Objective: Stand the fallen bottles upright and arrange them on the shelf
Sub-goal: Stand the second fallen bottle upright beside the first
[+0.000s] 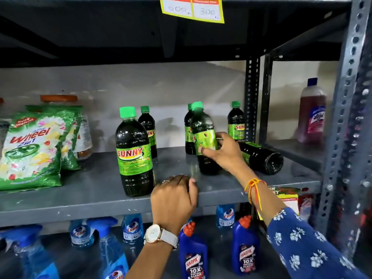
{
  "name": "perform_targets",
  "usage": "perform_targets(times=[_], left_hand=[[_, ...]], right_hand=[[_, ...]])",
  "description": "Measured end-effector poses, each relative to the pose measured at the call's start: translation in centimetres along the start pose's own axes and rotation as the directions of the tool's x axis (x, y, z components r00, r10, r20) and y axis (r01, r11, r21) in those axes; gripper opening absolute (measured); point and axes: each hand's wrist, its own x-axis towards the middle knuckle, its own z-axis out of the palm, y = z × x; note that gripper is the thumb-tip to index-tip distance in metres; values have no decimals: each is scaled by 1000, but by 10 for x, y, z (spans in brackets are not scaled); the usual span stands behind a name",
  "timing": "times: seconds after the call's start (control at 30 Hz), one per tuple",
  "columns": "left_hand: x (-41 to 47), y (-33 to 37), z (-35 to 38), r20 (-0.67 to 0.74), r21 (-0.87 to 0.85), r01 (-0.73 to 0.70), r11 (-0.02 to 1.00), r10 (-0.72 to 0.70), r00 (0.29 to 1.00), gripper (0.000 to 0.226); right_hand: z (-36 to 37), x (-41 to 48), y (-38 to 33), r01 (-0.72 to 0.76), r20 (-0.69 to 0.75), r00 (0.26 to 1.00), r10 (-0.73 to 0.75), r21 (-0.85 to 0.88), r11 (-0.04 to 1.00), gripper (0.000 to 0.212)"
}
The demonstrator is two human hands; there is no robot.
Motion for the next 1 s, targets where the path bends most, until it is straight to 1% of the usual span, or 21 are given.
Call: perform_targets(times=[0.03,0.1,0.2,0.27,0.33,0.37,0.4,0.47,0.53,0.57,0.63,0.7,0.73,0.8,0.9,0.93,1.0], left_hand=[[-1,0,1,4,7,2,1000,-2,1000,34],[-1,0,2,10,15,7,1000,-7,1000,36],[-1,1,3,17,12,13,1000,-13,1000,37],[-2,1,2,24,6,14,1000,-14,1000,37],[-2,0,1,23,11,10,1000,-10,1000,37],[-2,0,1,22,10,7,1000,-7,1000,36],[-2,0,0,22,4,4,1000,-4,1000,36],[-2,-1,1,23,-12,-2,1000,3,1000,36],[-3,-1,3,26,-19,-2,1000,2,1000,36],[-3,-1,3,27,-21,2,1000,-2,1000,36],[-4,-2,4,31,-23,7,1000,-6,1000,35],[-4,-2,5,27,-28,4,1000,-4,1000,35],[-4,-2,6,24,-31,4,1000,-4,1000,35],[-3,-2,5,17,-31,5,1000,-4,1000,34],[-4,-1,5,9,-33,4,999,-3,1000,35],[-4,-2,5,7,-36,2,999,-2,1000,35],[-4,-2,5,5,-37,2,999,-2,1000,35]], right_hand=[[3,-3,3,20,5,1000,-20,72,997,56],[6,-8,7,39,35,998,-45,163,986,54],[6,-10,10,3,81,996,-24,250,968,59],[6,-11,13,-34,94,995,14,209,977,76],[7,-13,13,-50,97,994,42,86,995,95],[8,-14,12,-53,105,993,49,35,998,98],[8,-14,13,-54,109,993,54,-1,999,96],[8,-12,14,-68,119,990,71,-25,997,81],[7,-12,15,-129,170,978,118,54,990,66],[7,-11,16,-154,206,970,132,97,983,65],[7,-12,17,-147,223,967,127,79,986,73],[9,-11,18,-102,153,983,99,15,995,88],[8,-10,18,-81,111,991,79,15,997,90],[6,-12,17,-81,79,994,76,60,995,77],[3,-11,18,-117,132,987,96,165,979,60],[3,-11,18,-121,154,984,91,202,972,59],[4,-12,17,-114,184,980,71,232,966,63]])
